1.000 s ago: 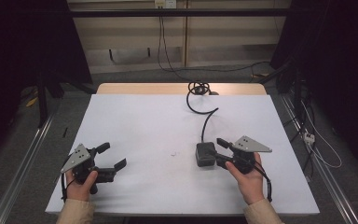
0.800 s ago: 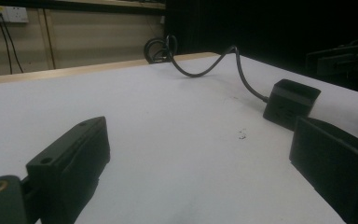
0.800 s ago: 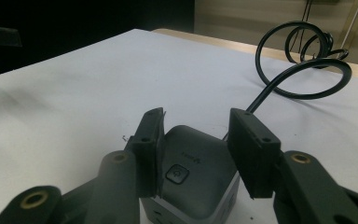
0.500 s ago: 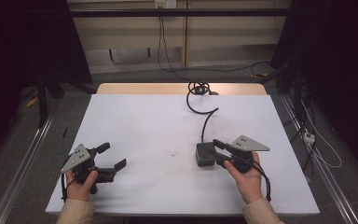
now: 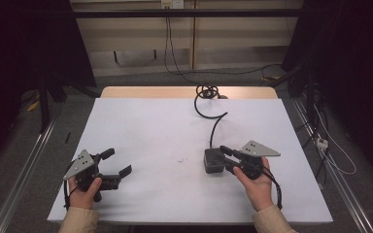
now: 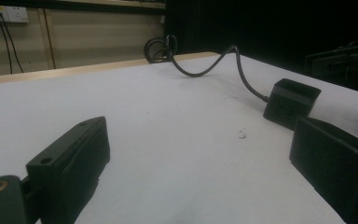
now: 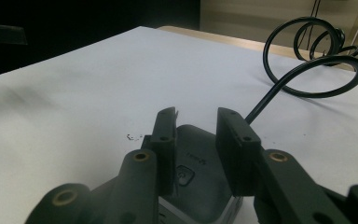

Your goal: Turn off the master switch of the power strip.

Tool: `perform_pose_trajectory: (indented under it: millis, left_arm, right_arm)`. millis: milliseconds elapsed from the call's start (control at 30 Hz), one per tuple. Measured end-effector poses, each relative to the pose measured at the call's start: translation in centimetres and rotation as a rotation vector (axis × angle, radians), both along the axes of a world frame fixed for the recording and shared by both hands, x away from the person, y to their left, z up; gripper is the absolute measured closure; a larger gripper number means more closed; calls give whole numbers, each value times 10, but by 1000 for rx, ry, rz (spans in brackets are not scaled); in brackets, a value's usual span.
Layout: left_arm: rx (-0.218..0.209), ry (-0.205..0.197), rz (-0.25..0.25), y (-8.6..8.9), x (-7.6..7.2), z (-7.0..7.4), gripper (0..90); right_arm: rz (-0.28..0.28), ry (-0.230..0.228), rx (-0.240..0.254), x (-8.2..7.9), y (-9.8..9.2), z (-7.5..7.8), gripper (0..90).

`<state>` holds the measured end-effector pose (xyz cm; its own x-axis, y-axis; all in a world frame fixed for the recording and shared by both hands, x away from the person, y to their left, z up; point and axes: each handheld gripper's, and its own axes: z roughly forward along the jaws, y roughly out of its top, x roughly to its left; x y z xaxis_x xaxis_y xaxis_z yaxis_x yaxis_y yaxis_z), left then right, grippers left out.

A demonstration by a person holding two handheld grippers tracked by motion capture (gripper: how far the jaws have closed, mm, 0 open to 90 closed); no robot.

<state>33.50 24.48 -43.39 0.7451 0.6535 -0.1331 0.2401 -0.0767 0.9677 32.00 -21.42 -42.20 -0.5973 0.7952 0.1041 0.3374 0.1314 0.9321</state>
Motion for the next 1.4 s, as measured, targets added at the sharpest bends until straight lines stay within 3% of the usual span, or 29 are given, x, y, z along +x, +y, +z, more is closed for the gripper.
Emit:
perform_pose_trajectory:
  millis: [933,1400]
  left_arm:
    - [3,1,2,0,0,0,49]
    - [4,1,3,0,0,0,49]
  right_arm:
    - [42,57,6,1,2,-3,867]
    - [49,70,-12,2,3,-5,900]
